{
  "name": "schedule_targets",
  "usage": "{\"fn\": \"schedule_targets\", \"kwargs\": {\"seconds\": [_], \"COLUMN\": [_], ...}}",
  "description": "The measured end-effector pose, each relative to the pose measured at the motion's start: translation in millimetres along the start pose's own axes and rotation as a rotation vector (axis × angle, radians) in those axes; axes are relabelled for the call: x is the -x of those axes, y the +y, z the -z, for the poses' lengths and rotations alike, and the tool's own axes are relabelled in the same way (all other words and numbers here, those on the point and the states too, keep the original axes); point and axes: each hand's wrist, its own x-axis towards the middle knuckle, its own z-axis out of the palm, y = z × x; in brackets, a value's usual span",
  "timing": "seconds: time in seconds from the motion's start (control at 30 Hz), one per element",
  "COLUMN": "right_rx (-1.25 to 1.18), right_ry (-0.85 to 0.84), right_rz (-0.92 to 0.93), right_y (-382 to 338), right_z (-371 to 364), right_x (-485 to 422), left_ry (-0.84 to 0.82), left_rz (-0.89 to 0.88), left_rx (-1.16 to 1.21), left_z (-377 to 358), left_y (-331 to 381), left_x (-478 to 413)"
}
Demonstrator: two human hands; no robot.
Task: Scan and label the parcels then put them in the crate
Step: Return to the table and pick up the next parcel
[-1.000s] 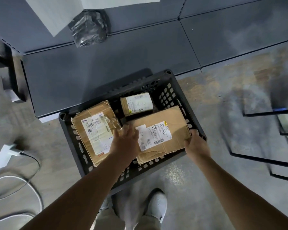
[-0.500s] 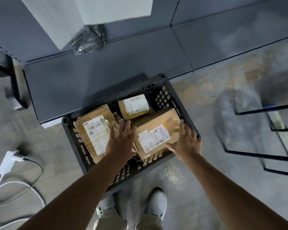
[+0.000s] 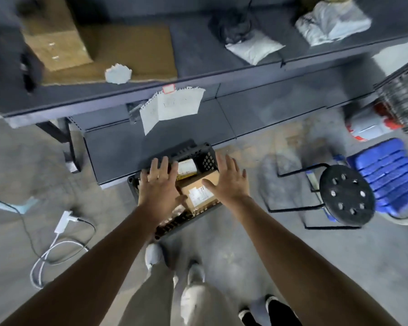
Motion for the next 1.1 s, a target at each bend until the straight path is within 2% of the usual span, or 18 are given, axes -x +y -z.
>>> {"fn": "schedule_targets", "kwargs": {"seconds": [0.27, 0.53, 0.8, 1.1], "right_rx": [-0.008, 0.018, 0.061, 0.015], "right_ry": [0.117, 0.178, 0.192, 0.220], "right_rz": [0.194, 0.453, 0.660, 0.755], "right_y": [-66.0, -151.5, -279.2, -490.8], "right_z": [90.0, 132.7, 123.3, 80.6], "right_x": [63.9, 118.7, 176.6, 255.6], "left_ry": [0.128, 0.333, 0.398, 0.523], "left_rz": [0.210, 0.433, 0.616, 0.690], "left_rx": [-0.063, -0.039, 0.109, 0.234], "left_z": [109.3, 146.0, 150.3, 145.9], "left_y": [-18.5, -78.3, -173.7, -344.2], "left_x": [106.5, 203.0, 311.0, 441.3]}}
